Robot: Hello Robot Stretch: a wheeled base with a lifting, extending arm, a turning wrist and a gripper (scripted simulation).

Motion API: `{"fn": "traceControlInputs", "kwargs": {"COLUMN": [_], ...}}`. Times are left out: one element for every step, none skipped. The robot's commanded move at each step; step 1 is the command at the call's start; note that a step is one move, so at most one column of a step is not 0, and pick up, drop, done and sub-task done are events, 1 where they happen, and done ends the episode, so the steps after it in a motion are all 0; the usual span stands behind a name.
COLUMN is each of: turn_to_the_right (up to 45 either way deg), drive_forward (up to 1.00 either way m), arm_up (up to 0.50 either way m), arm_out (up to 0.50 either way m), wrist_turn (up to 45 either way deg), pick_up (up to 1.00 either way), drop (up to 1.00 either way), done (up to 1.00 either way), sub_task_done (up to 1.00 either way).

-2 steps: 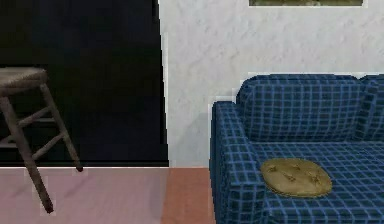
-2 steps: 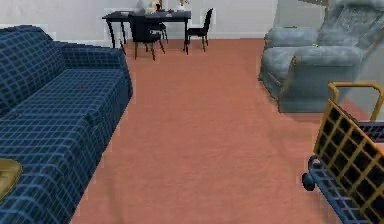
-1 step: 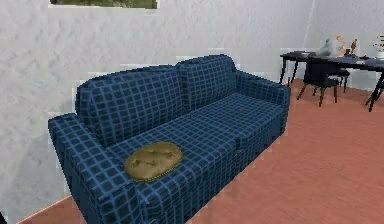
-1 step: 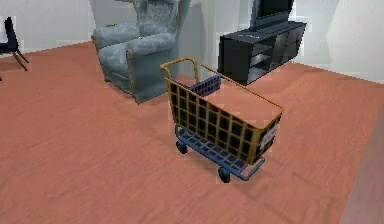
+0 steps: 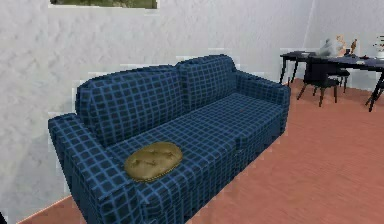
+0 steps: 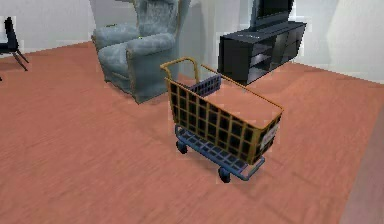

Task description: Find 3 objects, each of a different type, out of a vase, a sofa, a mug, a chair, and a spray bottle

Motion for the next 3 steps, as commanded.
{"fn": "traceControlInputs", "kwargs": {"turn_to_the_right": [45.0,45.0,45.0], "drive_forward": [0.00,0.00,0.00], "arm_up": [0.00,0.00,0.00], "arm_out": [0.00,0.00,0.00], "wrist_turn": [0.0,0.0,0.0], "pick_up": [0.00,0.00,0.00], "drop": [0.00,0.00,0.00], "done": [0.00,0.00,0.00], "sub_task_done": [0.00,0.00,0.00]}}
